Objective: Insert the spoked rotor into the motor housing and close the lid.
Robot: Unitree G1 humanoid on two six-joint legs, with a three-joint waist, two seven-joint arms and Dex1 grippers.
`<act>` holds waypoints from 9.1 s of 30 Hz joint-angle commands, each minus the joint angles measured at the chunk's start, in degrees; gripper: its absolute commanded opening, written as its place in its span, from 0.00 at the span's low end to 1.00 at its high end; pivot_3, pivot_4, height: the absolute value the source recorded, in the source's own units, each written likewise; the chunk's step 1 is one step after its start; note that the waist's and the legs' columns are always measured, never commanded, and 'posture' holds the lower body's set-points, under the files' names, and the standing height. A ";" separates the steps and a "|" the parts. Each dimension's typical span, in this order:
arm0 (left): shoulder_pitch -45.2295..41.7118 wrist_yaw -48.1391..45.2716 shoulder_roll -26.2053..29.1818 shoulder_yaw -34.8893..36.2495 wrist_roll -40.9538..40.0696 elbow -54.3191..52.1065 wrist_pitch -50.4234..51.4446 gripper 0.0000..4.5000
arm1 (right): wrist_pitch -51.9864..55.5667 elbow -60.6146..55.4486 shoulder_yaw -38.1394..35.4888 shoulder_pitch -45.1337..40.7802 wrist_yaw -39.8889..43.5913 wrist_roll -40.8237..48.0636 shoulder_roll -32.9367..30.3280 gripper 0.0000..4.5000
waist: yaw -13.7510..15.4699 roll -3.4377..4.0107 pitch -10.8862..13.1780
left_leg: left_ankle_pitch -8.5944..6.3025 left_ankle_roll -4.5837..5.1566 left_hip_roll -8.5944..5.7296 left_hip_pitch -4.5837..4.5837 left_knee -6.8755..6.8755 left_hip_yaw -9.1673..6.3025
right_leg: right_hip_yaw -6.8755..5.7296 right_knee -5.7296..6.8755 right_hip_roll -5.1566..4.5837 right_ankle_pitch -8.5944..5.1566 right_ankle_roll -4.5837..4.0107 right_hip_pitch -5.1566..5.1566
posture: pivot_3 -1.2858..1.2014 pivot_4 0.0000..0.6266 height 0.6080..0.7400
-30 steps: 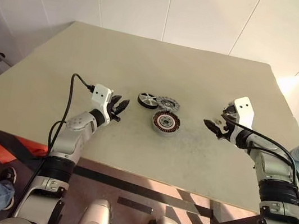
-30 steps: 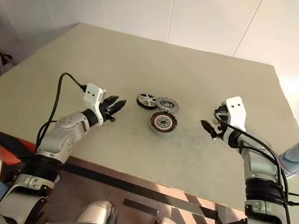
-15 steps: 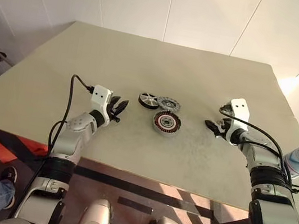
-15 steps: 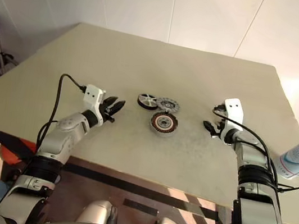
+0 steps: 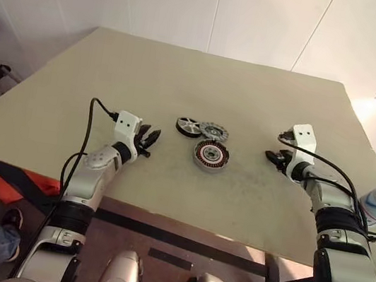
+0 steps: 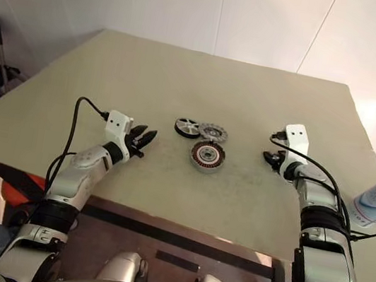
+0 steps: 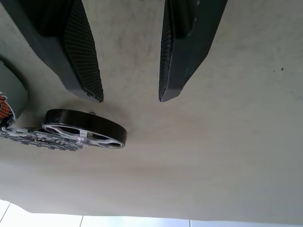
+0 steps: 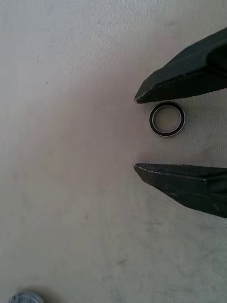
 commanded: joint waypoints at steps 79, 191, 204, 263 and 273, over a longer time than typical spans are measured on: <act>-4.76 2.24 -1.27 -0.53 0.67 0.97 3.00 0.42 | 17.49 -45.55 11.72 9.57 10.28 5.65 7.07 0.75 | -0.37 0.18 0.35 | 0.02 -0.05 0.03 -0.23 -0.21 -0.02 | 0.03 -0.03 0.05 -0.11 0.08 -0.28 | 0.52 0.00 1.00; -20.90 5.34 -13.23 19.30 -34.34 12.29 48.28 0.10 | 18.09 -40.80 5.62 8.52 3.42 2.42 2.24 0.00 | 0.21 -0.05 0.89 | 0.03 -0.05 -0.08 -0.42 -0.10 -0.01 | 0.01 -0.02 -0.06 -0.14 0.09 -0.36 | 0.52 0.00 1.00; -21.63 7.48 -12.76 19.15 -34.66 16.11 55.27 0.10 | 18.27 -41.36 3.37 10.93 2.44 2.20 -0.88 0.00 | -0.03 -0.04 0.91 | -0.03 0.12 -0.09 -0.42 0.00 -0.02 | 0.00 0.03 -0.06 -0.13 0.09 -0.35 | 0.52 0.00 1.00; -12.81 2.83 -2.98 13.03 -29.91 0.11 45.13 0.61 | 0.92 -53.56 16.71 8.88 27.19 1.57 -9.60 0.00 | -0.10 0.17 1.04 | -0.04 0.05 -0.08 -0.20 -0.06 -0.06 | 0.01 0.01 -0.03 -0.19 0.17 -0.13 | 0.52 0.00 1.00; -11.25 0.92 0.03 9.31 -26.12 -3.32 39.07 0.61 | -22.10 -36.20 27.48 0.17 35.83 -13.83 -14.11 0.49 | -0.34 0.12 1.07 | -0.08 0.14 -0.08 -0.29 0.08 -0.06 | 0.01 0.14 -0.05 -0.19 0.15 -0.20 | 0.52 0.00 1.00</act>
